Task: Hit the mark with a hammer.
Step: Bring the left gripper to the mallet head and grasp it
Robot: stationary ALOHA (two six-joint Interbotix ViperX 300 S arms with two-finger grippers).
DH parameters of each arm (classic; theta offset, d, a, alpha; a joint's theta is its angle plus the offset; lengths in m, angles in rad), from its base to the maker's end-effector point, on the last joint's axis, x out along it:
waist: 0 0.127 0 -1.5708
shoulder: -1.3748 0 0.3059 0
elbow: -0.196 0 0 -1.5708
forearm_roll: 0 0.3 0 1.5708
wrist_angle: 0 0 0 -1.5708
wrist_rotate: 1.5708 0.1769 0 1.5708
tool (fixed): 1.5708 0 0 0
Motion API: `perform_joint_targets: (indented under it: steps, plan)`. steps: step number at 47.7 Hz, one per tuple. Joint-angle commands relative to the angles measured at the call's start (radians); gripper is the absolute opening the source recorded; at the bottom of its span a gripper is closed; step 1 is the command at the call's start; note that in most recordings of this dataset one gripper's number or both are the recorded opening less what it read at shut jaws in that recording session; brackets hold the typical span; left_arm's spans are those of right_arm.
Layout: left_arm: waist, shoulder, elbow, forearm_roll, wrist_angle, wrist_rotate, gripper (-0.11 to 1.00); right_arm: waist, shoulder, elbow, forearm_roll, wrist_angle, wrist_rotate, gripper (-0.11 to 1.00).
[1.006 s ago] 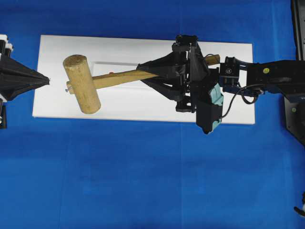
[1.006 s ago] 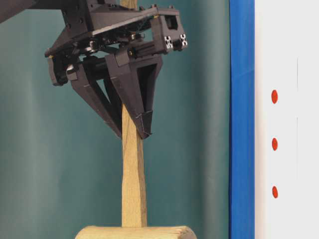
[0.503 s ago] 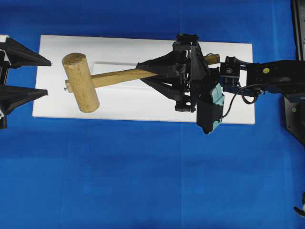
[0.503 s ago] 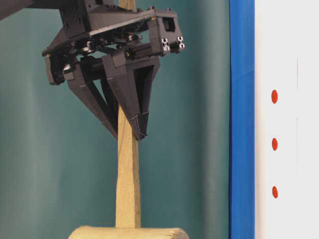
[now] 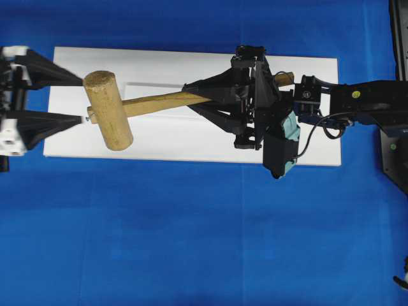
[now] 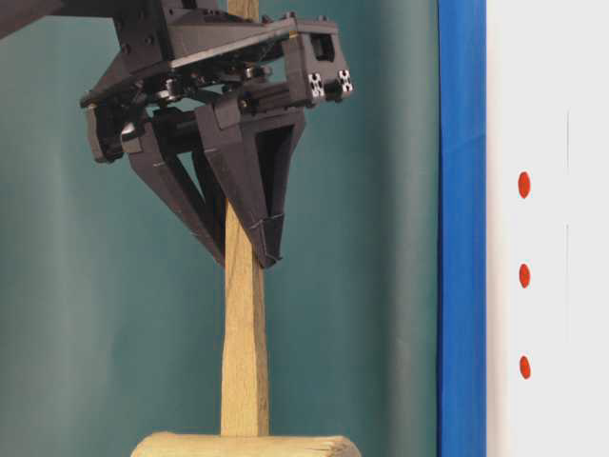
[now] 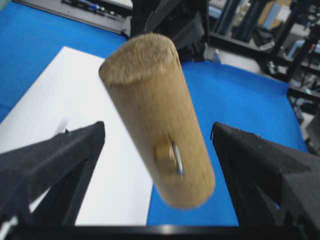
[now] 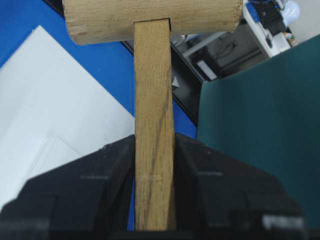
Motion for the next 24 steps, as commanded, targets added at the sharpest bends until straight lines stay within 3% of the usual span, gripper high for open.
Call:
perform_joint_targets:
  steps: [1, 13, 24]
  plan:
    - [0.003, 0.084, -0.061, -0.002, -0.038, -0.002, 0.92, 0.002, -0.034, -0.032, 0.002, -0.009, 0.002, 0.09]
    - [0.003, 0.249, -0.156, -0.002, -0.054, -0.002, 0.92, 0.002, -0.034, -0.032, 0.002, -0.005, 0.002, 0.09]
    - [0.003, 0.253, -0.164, -0.002, -0.080, -0.003, 0.86, 0.000, -0.034, -0.034, 0.002, 0.006, 0.002, 0.09]
